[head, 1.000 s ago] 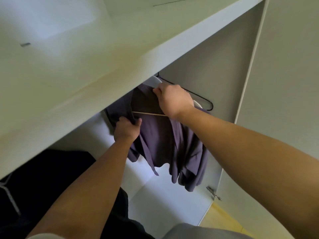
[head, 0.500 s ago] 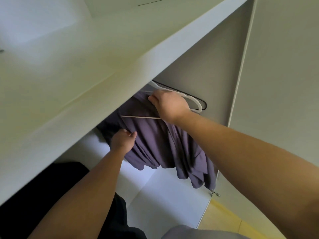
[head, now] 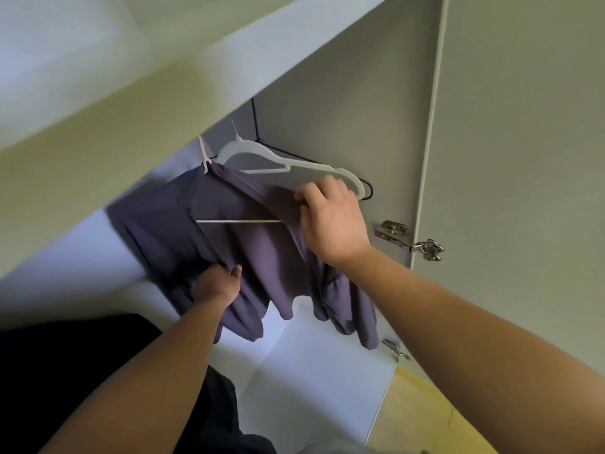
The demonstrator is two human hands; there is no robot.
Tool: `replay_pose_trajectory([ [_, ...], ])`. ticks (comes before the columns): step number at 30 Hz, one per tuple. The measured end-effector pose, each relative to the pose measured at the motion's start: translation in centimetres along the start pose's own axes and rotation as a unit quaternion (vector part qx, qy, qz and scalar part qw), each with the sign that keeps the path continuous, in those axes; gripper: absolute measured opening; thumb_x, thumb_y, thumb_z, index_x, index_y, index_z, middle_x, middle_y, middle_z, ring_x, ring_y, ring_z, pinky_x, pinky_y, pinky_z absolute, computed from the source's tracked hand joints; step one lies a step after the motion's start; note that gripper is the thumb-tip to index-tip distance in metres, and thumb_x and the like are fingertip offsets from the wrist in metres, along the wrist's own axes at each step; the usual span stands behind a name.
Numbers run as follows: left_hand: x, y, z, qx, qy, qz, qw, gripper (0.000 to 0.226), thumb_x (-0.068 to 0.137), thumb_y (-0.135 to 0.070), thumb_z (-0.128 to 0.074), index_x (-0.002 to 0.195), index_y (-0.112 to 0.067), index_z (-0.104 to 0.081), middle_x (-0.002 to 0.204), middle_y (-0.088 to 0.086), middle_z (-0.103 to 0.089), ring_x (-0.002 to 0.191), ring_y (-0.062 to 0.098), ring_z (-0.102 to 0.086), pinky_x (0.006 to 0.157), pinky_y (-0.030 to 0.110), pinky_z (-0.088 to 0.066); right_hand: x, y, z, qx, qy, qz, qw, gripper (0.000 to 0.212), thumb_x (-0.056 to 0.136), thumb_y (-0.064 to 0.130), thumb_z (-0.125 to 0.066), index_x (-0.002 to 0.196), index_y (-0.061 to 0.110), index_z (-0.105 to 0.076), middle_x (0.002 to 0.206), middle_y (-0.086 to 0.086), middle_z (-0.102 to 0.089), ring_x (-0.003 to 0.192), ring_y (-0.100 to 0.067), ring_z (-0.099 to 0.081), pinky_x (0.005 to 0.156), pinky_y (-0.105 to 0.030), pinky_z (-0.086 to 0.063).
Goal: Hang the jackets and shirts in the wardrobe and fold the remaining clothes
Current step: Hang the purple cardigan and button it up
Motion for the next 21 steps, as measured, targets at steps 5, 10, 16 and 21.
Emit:
replay_pose_trajectory([
  [5,-1.0,0.3,-0.5,-0.002,-0.006,0.021,1.0,0.051,0.104,-0.051,-0.044,0.098,-0.006,-0.068,0.11,0.02,-0.072,0.107,0.04,-0.065,0.077,0.036,-0.042,-5.1,-2.3,-1.9,0.043,0.108,-0.065,0.991,0.019,0.091,0.013,-0.053,0.105,0.011,-0.066,0.101,-0.013,-0.055,0.09,-0.04,-0.055,0.072,-0.042,-0.046],
  [10,-3.9,0.3,-3.3,-0.018,0.016,0.009,1.0,0.046,0.106,-0.045,-0.045,0.089,-0.007,-0.066,0.105,0.019,-0.073,0.09,0.038,-0.065,0.07,0.033,-0.039,-9.8,-4.4,-4.9,0.039,0.335,-0.174,0.925,0.054,0.077,0.002,-0.068,0.125,0.026,-0.06,0.123,0.0,-0.046,0.092,-0.035,-0.061,0.06,-0.037,-0.055],
  [16,-7.4,0.1,-6.1,-0.044,0.01,-0.014,0.999,0.037,0.106,-0.027,-0.047,0.099,0.002,-0.068,0.105,0.025,-0.07,0.099,0.042,-0.064,0.085,0.042,-0.05,-13.9,-5.2,-7.6,0.055,0.383,-0.216,0.896,0.029,0.093,0.017,-0.06,0.121,0.022,-0.065,0.124,-0.006,-0.06,0.102,-0.032,-0.066,0.079,-0.031,-0.051],
  [21,-9.1,0.6,-8.5,-0.149,-0.009,0.043,0.988,0.023,0.099,-0.019,-0.054,0.088,-0.003,-0.066,0.091,0.02,-0.07,0.091,0.04,-0.064,0.081,0.043,-0.052,-16.8,-5.2,-9.6,0.057,0.421,-0.234,0.875,0.04,0.095,0.016,-0.057,0.135,0.019,-0.056,0.136,-0.008,-0.057,0.119,-0.028,-0.06,0.101,-0.031,-0.047],
])
Point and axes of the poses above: each hand's wrist, its own x-axis towards the middle knuckle, its own z-axis out of the back of the hand, y = z × x, the point moved 3 cm from there along x, towards the middle knuckle
